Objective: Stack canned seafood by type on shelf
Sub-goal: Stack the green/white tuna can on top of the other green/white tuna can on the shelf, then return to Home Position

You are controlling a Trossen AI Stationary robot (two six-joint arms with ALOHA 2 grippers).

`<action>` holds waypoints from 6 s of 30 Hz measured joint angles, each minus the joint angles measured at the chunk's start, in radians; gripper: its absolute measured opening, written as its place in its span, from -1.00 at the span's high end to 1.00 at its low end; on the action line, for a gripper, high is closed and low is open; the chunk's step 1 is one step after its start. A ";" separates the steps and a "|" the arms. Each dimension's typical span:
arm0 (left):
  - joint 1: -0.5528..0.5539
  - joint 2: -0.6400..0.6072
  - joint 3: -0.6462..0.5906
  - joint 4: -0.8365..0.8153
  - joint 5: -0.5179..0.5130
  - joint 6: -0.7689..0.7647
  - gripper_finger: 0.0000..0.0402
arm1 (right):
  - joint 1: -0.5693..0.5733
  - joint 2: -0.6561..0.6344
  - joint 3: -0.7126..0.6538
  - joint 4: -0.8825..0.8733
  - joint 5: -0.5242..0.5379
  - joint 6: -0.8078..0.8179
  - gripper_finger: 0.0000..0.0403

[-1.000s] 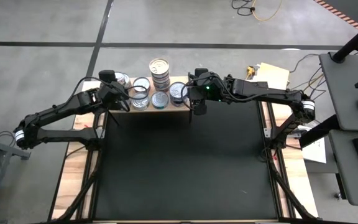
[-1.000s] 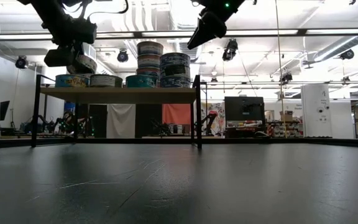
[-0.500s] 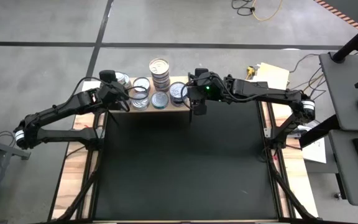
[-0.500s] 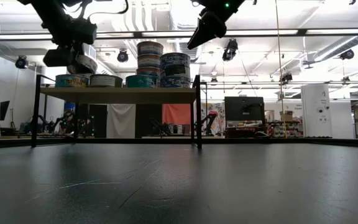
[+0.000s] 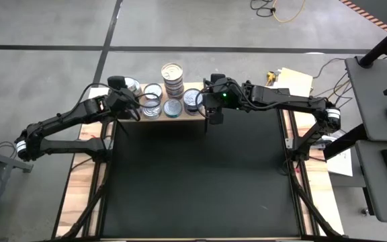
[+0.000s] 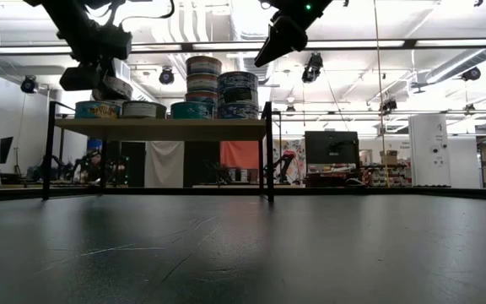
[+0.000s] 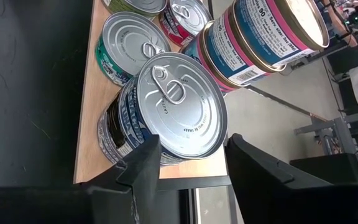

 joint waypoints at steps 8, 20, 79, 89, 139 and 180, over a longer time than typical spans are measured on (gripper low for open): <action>0.000 0.001 0.000 0.001 0.048 -0.011 0.08 | 0.000 0.000 0.000 0.000 0.000 0.011 0.13; 0.000 0.001 0.000 0.008 0.049 -0.023 -0.08 | 0.000 0.000 0.000 0.000 0.000 0.011 0.22; 0.000 0.002 0.000 -0.006 0.028 -0.278 -0.08 | 0.000 0.000 0.000 -0.034 0.000 0.059 0.24; 0.000 0.002 0.000 -0.007 -0.143 -0.277 -0.08 | 0.000 0.000 0.000 -0.036 0.000 0.061 0.22; -0.368 -0.010 0.404 -0.043 1.041 -0.664 -0.08 | 0.009 -0.059 -0.005 -0.098 -0.184 0.112 0.41; -0.629 -0.216 -0.140 0.574 1.021 -0.599 -0.08 | 0.150 -0.206 -0.522 0.503 -0.393 0.153 0.58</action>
